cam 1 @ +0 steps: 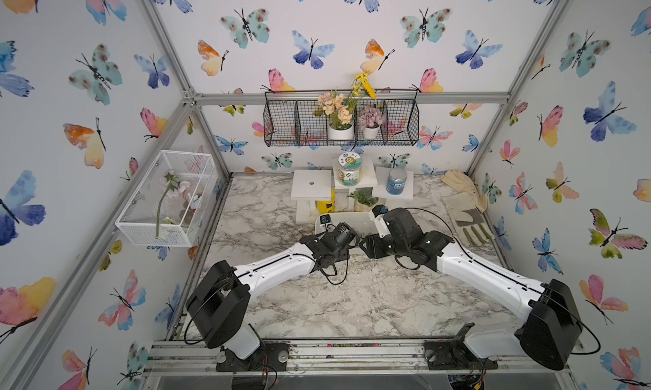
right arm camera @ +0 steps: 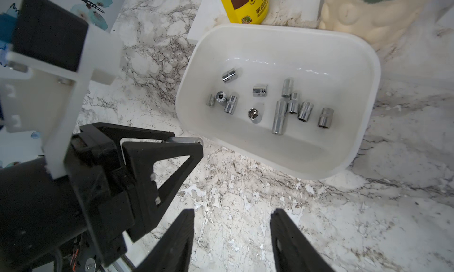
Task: Put the socket on the desktop into the storage box
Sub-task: Place the socket head in the storage box.
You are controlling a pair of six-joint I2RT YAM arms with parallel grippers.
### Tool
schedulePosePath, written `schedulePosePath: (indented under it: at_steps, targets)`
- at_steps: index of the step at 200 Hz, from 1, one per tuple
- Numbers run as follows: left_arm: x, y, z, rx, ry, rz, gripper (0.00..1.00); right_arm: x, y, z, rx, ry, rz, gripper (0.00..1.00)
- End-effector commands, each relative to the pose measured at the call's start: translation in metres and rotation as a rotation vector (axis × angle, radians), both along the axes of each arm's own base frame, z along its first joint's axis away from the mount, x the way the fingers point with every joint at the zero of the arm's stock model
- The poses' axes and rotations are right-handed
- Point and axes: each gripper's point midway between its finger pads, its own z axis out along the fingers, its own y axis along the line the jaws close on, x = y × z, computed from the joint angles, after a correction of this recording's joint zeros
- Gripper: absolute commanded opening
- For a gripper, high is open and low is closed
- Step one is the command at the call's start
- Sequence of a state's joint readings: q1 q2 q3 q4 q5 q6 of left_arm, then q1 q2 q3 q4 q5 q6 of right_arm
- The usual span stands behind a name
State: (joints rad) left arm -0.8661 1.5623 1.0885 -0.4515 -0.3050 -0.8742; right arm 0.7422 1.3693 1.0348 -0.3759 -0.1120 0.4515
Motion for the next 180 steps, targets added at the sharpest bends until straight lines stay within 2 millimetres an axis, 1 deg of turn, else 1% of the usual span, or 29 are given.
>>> schedulePosePath:
  at_steps: [1, 48, 108, 180]
  targets:
    - [0.002, -0.011, 0.011, -0.014, -0.007, -0.041, 0.44, 0.0, -0.003, 0.007, 0.036, -0.005, 0.009, 0.55]
    - [0.012, -0.025, 0.016, -0.025, -0.009, -0.075, 0.44, 0.005, -0.009, 0.007, 0.06, 0.002, -0.007, 0.55]
    - [0.033, -0.047, 0.02, -0.034, -0.015, -0.116, 0.43, 0.012, -0.022, 0.007, 0.084, 0.012, -0.039, 0.55]
    - [0.055, -0.065, 0.01, -0.036, 0.001, -0.153, 0.43, 0.021, -0.033, 0.004, 0.098, 0.023, -0.068, 0.55]
